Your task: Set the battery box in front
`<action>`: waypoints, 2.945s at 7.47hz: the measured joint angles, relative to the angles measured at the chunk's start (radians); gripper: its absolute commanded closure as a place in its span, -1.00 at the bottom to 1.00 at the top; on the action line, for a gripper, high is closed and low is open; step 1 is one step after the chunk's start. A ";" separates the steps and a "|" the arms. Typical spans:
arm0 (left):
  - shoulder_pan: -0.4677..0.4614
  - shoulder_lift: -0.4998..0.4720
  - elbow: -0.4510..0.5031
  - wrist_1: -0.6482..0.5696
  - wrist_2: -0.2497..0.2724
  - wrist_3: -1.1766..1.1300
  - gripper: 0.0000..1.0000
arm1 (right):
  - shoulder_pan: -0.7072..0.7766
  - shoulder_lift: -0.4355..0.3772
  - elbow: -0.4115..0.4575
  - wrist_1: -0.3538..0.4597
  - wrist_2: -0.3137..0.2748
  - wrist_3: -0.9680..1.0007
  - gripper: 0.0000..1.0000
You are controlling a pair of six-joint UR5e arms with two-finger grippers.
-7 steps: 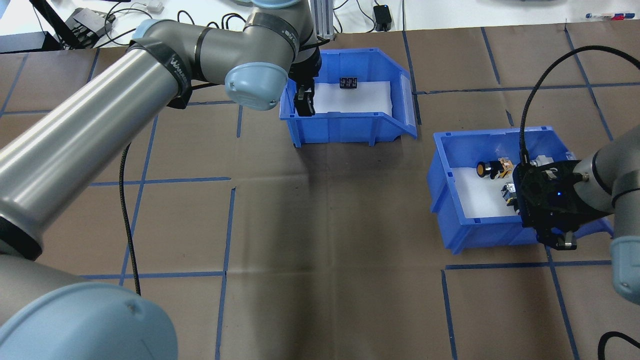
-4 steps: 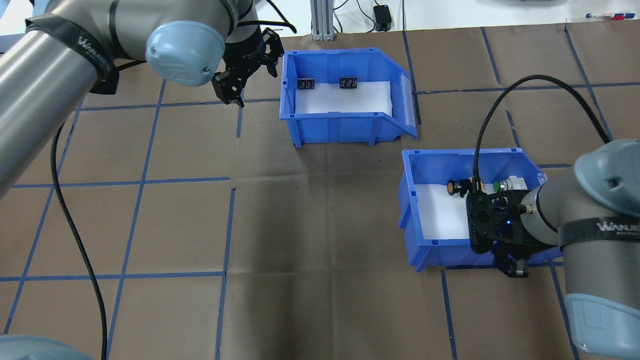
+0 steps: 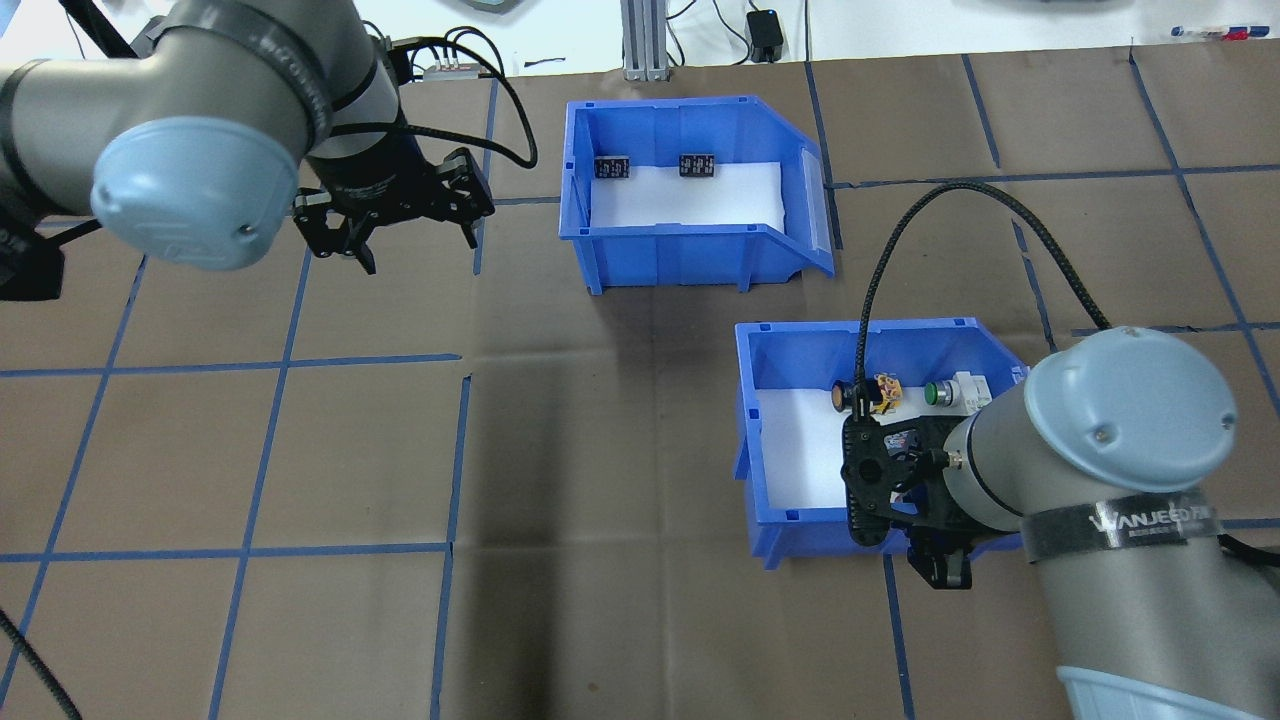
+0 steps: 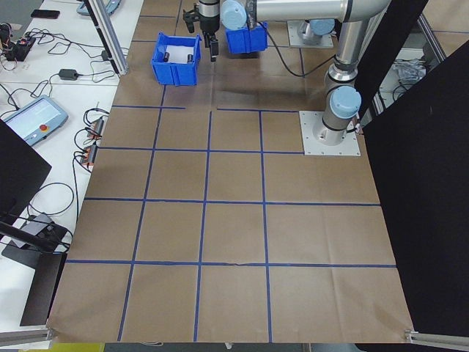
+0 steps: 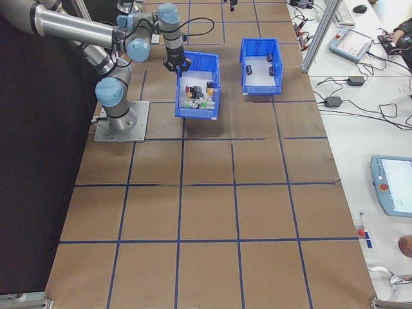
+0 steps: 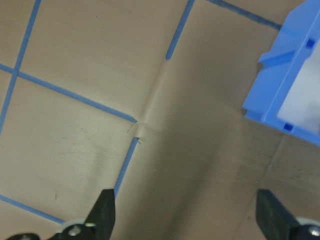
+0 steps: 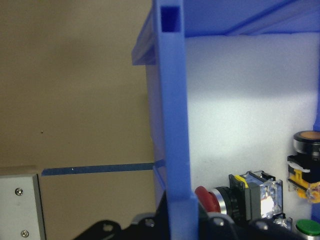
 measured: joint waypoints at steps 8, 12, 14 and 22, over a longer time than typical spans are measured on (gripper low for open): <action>0.072 0.170 -0.063 -0.143 0.006 0.286 -1.00 | 0.473 0.259 -0.006 -0.345 -0.101 0.485 0.96; 0.070 0.174 -0.061 -0.138 0.006 0.402 -1.00 | 0.518 0.301 -0.007 -0.415 -0.125 0.528 -0.45; 0.070 0.179 -0.061 -0.140 0.001 0.408 -1.00 | 0.519 0.309 -0.005 -0.417 -0.120 0.535 -1.00; 0.070 0.188 -0.065 -0.143 0.008 0.352 -1.00 | 0.316 0.258 -0.256 -0.135 -0.090 0.554 -1.00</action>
